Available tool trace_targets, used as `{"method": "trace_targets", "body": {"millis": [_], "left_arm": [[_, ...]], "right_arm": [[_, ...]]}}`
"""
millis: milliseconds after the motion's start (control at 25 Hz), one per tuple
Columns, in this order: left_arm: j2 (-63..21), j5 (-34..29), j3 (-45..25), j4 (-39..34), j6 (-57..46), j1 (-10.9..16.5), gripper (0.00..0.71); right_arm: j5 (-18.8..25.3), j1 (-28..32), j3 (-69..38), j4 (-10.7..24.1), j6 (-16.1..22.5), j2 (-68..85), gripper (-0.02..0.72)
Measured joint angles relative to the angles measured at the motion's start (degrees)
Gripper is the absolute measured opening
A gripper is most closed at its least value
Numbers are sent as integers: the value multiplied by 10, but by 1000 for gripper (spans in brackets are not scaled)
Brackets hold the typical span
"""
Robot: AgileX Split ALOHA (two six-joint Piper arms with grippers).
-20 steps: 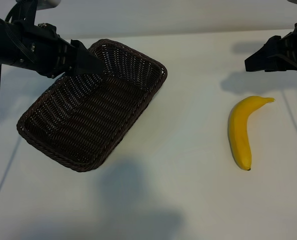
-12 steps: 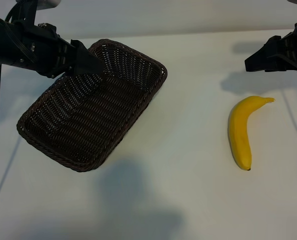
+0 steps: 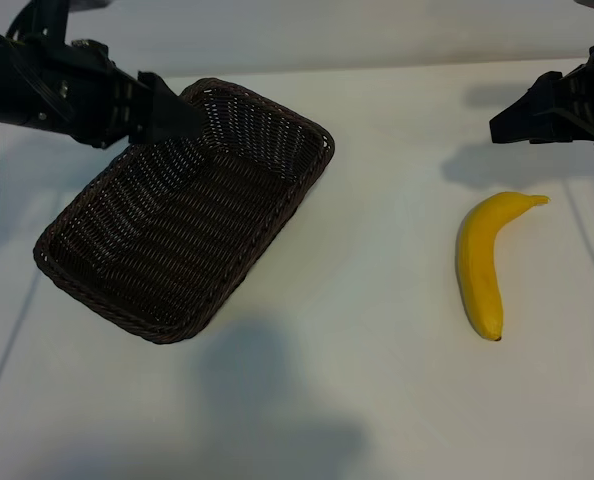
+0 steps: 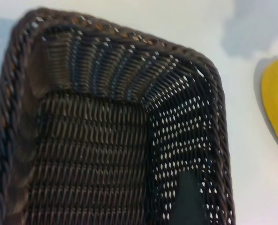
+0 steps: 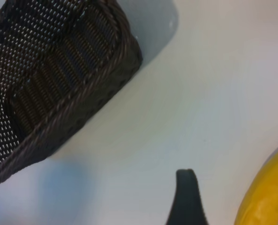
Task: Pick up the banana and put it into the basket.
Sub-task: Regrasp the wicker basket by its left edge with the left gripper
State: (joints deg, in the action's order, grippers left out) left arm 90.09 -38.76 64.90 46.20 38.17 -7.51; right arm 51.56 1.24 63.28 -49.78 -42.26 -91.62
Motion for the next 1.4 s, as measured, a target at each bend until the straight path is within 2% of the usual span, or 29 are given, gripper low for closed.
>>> {"method": "trace_targets", "body": {"millis": [200,400,520,640,800,1160,1400], "left_arm": [[-2,-26,0,-19,-27,0,546],[-26,-46,0,-139,-160,0,546],[-58,-83,0,-224,-242,0,546],[-89,-112,0,-265,-301,0,546],[-102,-136,-1,-283,-372,0,546],[-102,-103,-93,-331,-598,0,546],[-102,-91,-125,-328,-686,0,546]], "right_arm": [[0,0,0,1,0,0,539],[0,0,0,2,0,0,539],[0,0,0,2,0,0,539],[0,0,0,2,1,0,539],[0,0,0,2,3,0,539],[0,0,0,2,10,0,539],[-3,0,0,2,20,0,539]]}}
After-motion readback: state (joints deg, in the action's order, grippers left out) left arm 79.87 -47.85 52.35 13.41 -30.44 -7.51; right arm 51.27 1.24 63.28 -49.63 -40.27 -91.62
